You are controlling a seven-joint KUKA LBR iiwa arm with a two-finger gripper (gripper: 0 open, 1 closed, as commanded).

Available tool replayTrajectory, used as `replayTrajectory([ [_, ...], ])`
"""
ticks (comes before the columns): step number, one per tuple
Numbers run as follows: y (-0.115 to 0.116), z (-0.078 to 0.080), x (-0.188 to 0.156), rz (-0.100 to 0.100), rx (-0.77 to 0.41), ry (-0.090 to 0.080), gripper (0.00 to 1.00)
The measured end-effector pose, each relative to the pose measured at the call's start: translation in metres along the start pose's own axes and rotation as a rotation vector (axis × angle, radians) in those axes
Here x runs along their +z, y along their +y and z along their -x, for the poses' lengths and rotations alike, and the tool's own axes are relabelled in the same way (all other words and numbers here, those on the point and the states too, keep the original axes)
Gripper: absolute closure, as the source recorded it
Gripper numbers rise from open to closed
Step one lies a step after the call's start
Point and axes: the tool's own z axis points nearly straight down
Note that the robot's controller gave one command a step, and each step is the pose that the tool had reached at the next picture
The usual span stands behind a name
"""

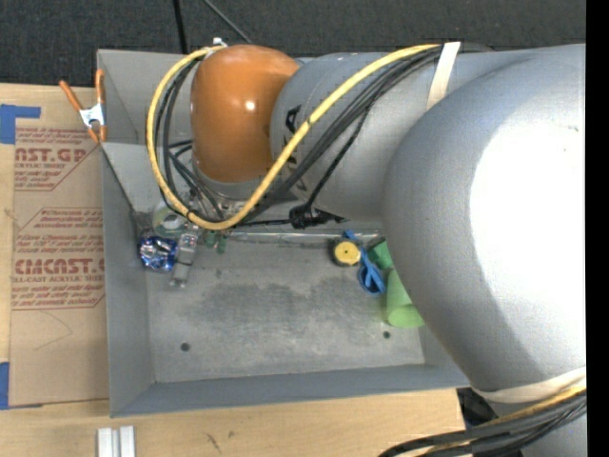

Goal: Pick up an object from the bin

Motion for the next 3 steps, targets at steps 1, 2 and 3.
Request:
replayTrajectory([
  [1,-0.011,0.006,0.097,-0.004,0.110,0.006,0.00],
  [2,0.004,-0.026,0.115,-0.003,0.091,0.001,0.00],
  [3,0.004,-0.023,0.112,-0.001,0.093,-0.003,1.00],
])
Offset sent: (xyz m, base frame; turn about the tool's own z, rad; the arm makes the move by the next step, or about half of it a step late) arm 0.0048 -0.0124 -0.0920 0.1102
